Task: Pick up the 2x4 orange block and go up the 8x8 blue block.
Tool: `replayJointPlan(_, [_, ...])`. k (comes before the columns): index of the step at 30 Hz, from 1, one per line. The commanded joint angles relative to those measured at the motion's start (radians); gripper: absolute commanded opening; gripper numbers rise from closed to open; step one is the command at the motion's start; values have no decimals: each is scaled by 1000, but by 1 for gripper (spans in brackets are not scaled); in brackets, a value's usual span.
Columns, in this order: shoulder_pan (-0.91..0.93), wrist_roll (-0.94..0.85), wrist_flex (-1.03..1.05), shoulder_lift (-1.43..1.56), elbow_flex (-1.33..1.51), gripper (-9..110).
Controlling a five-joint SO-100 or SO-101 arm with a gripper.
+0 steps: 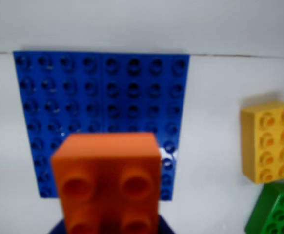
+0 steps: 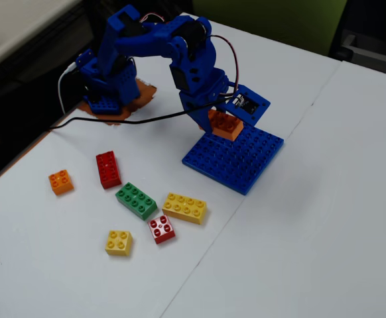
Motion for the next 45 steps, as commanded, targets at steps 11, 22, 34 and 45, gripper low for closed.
replayJointPlan(11, [-15, 38, -8, 71, -23, 0])
replayJointPlan(22, [-28, 60, -8, 54, -38, 0])
replayJointPlan(34, [-38, 106, -11, -3, -114, 0])
replayJointPlan(45, [-63, 163, -48, -38, -92, 0])
